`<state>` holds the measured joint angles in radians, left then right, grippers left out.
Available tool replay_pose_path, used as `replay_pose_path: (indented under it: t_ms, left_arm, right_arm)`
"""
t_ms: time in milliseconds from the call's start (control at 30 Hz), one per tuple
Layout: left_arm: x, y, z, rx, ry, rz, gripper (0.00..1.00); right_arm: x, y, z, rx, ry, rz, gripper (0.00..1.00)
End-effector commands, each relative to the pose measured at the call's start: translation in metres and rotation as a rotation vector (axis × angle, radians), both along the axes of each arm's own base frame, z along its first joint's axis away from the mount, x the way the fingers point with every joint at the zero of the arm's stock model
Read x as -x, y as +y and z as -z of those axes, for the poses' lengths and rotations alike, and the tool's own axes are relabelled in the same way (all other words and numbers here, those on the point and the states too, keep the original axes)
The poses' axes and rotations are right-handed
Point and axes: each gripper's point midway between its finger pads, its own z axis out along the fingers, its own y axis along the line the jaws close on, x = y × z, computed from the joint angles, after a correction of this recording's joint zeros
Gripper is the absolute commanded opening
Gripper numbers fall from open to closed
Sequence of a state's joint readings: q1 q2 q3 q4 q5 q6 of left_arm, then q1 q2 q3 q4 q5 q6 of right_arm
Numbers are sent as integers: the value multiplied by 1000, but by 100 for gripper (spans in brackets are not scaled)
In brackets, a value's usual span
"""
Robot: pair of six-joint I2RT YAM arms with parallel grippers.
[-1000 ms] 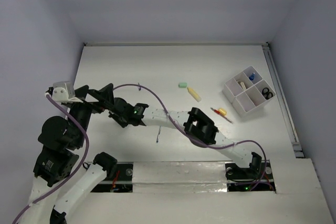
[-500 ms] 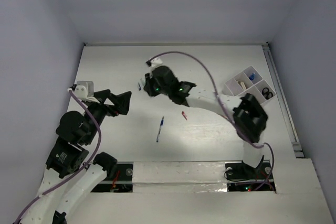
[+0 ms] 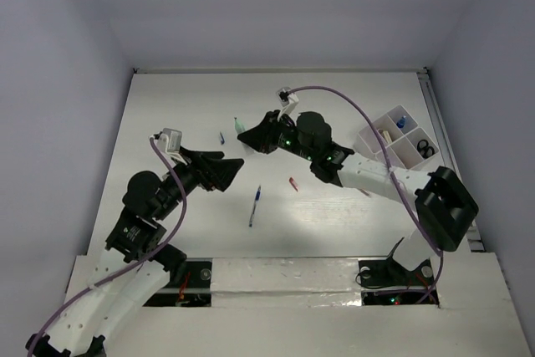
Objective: Sort the stationery into containers
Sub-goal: Pick up the pen cap from the center of the board.
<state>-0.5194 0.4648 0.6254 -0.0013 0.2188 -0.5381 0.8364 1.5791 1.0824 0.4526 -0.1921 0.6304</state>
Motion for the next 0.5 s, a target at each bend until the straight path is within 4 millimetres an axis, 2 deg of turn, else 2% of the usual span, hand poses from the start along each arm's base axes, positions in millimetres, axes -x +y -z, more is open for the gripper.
replay_pose_path:
  t_ms: [0,67,167,367,467]
  left_arm:
    - [6,-15,-34,139,-86,89,79]
    - [9,-19,-35,173,-79,117,75]
    - [13,-21,-39,210,-87,145,68]
    - [17,-25,-43,253,-87,177,64]
    - [21,-25,-49,282,-103,192,63]
  right_arm:
    - [30,-2,-70,-252,-61,-119,0]
    - [37,-8,-86,-298,-78,-130,0]
    - [46,-16,-100,-338,-88,-139,0]
    - [72,-24,-129,-460,-94,-246,0]
    - [81,-26,-134,-490,-85,-284,0]
